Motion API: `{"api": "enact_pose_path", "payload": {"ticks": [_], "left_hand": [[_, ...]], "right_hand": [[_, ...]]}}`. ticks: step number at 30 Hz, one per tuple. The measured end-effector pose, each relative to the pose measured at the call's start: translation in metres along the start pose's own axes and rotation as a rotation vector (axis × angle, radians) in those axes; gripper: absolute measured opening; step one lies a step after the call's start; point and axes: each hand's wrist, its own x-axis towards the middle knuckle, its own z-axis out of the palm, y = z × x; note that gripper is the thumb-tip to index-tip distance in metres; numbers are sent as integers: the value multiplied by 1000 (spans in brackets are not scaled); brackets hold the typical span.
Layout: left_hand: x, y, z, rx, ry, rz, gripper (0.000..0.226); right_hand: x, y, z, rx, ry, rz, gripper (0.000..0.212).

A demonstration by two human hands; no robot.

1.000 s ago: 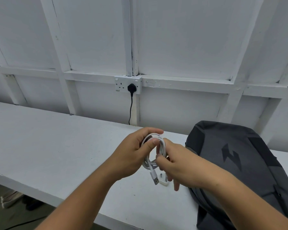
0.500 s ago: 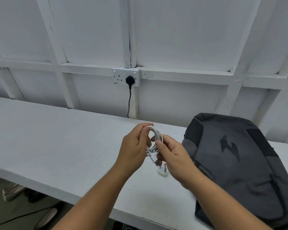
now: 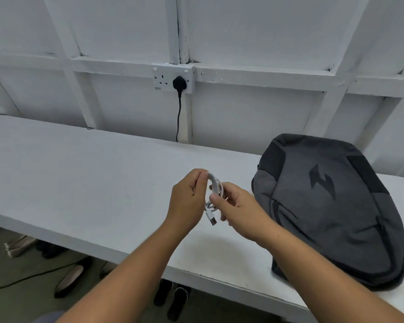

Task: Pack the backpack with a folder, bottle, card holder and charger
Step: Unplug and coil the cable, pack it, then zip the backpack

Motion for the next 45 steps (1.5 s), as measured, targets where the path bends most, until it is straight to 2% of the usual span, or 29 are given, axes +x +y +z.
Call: {"api": "enact_pose_path", "payload": {"ticks": [5, 7, 8, 9, 11, 13, 15, 18, 21, 23, 25, 29, 31, 34, 35, 38, 42, 45], "left_hand": [[1, -18, -1, 35, -22, -2, 24], [2, -23, -3, 51, -21, 12, 23], [2, -25, -3, 55, -22, 12, 23], [3, -27, -4, 52, -24, 7, 23], [3, -32, -5, 37, -34, -12, 24], [3, -36, -7, 23, -37, -32, 24], [4, -39, -8, 16, -33, -51, 25], [5, -42, -9, 6, -25, -77, 27], [5, -44, -10, -17, -24, -94, 27], [5, -46, -10, -17, -23, -103, 27], [6, -47, -11, -14, -26, -113, 26], [6, -50, -10, -23, -36, -120, 27], [6, -50, -7, -27, -42, -144, 26], [5, -47, -1, -56, -49, -181, 28], [5, -45, 0, -80, -61, -201, 28], [2, -38, 1, -175, -141, -262, 30], [1, -30, 0, -249, -239, -318, 38], [1, -29, -4, -314, -237, -381, 30]], "right_hand": [[5, 11, -12, 223, -140, 137, 38], [12, 17, -20, 367, -111, 201, 42], [16, 22, -24, 360, -56, 212, 38], [20, 28, -27, 235, 17, 194, 31], [27, 47, -32, -271, 105, 124, 23], [33, 66, -32, -645, -3, 95, 39], [37, 74, -27, -803, -131, 127, 52], [43, 81, -18, -885, -221, 133, 61], [47, 82, -15, -881, -250, 115, 44], [47, 80, -17, -844, -222, 97, 28], [46, 76, -19, -707, -116, 83, 20], [37, 49, -19, -106, 202, 28, 24], [30, 31, -14, 131, 242, -70, 22], [19, 10, -2, 412, 210, -191, 21], [15, 6, 3, 438, 210, -217, 22], [10, 8, 13, 299, 250, -276, 22], [7, 23, 20, 268, 260, -196, 26], [6, 30, 20, 194, 280, -195, 27]]}}
